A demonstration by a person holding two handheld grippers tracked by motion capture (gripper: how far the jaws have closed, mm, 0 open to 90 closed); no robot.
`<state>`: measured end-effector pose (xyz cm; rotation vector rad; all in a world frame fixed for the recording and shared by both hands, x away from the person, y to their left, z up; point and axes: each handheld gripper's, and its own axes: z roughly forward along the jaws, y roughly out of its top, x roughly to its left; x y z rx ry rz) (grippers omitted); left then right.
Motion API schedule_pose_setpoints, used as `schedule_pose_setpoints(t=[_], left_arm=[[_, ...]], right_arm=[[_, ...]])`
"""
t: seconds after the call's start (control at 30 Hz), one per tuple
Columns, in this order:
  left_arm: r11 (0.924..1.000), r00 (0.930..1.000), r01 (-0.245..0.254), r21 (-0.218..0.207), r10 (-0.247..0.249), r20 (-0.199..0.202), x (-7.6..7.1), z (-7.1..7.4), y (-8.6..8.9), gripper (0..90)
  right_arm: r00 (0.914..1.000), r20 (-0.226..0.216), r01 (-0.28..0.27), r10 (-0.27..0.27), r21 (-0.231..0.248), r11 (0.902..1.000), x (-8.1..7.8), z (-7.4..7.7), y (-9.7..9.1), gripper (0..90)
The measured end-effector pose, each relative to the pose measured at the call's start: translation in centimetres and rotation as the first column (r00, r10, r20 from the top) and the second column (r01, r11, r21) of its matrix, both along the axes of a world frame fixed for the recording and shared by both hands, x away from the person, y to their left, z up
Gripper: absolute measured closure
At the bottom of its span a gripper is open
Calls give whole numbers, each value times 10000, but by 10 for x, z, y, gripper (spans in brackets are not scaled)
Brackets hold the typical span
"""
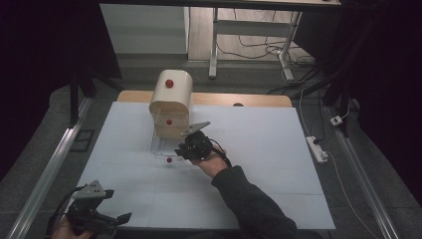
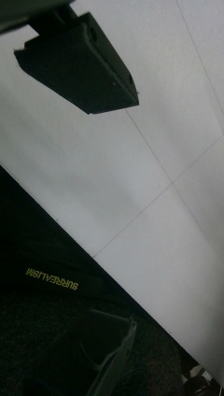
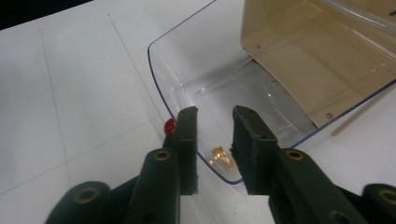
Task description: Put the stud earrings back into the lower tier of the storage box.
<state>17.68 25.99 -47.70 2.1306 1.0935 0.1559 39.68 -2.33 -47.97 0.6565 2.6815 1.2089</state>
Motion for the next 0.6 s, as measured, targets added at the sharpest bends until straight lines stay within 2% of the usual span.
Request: schedule_pose_setpoints(t=[0.33,0.6], left_arm=[[10000,10000,21,27,-21,-4,0,0,0,0],[10000,10000,27,20,-27,-1,0,0,0,0]], right_arm=[[9995,-16,-304,303,-180,9994,-6,6,-7,568],[9998,-76,-163,161,-343,9993,-10,9,-21,462]])
